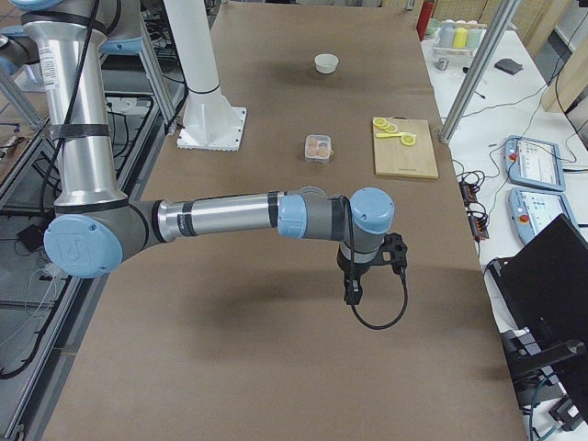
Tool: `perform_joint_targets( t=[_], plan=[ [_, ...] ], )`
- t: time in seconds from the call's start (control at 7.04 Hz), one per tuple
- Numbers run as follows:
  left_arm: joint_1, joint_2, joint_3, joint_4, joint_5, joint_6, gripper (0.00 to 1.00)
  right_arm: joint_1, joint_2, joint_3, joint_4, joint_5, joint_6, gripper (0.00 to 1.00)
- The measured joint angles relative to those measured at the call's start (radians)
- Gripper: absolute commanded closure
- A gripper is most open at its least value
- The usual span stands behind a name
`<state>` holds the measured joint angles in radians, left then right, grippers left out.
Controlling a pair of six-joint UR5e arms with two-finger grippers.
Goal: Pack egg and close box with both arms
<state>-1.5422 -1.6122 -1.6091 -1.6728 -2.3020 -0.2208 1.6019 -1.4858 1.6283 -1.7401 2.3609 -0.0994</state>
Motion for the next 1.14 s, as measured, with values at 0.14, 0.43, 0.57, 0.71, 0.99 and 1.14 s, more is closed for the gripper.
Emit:
perform_joint_targets(
  t=[0.14, 0.43, 0.57, 0.71, 0.99, 1.14],
  plan=[
    [-0.032, 0.018, 0.014, 0.000, -0.058, 0.015, 0.02, 0.015, -0.005, -0.007, -0.001, 0.001, -0.013, 0.00],
    [-0.046, 0.055, 0.012, -0.004, -0.085, 0.022, 0.02, 0.029, -0.017, -0.019, -0.001, 0.014, -0.017, 0.00],
    [-0.047, 0.063, 0.009, -0.005, -0.081, 0.022, 0.02, 0.033, -0.022, -0.023, -0.001, 0.020, -0.015, 0.00],
    [-0.047, 0.063, 0.007, -0.005, -0.063, 0.022, 0.02, 0.034, -0.026, -0.025, 0.000, 0.022, -0.011, 0.00],
    [-0.047, 0.061, 0.006, -0.004, -0.035, 0.021, 0.02, 0.035, -0.028, -0.026, 0.002, 0.023, -0.006, 0.00],
    [-0.047, 0.059, 0.006, -0.003, -0.031, 0.019, 0.02, 0.035, -0.027, -0.026, 0.002, 0.023, -0.005, 0.00]
  ],
)
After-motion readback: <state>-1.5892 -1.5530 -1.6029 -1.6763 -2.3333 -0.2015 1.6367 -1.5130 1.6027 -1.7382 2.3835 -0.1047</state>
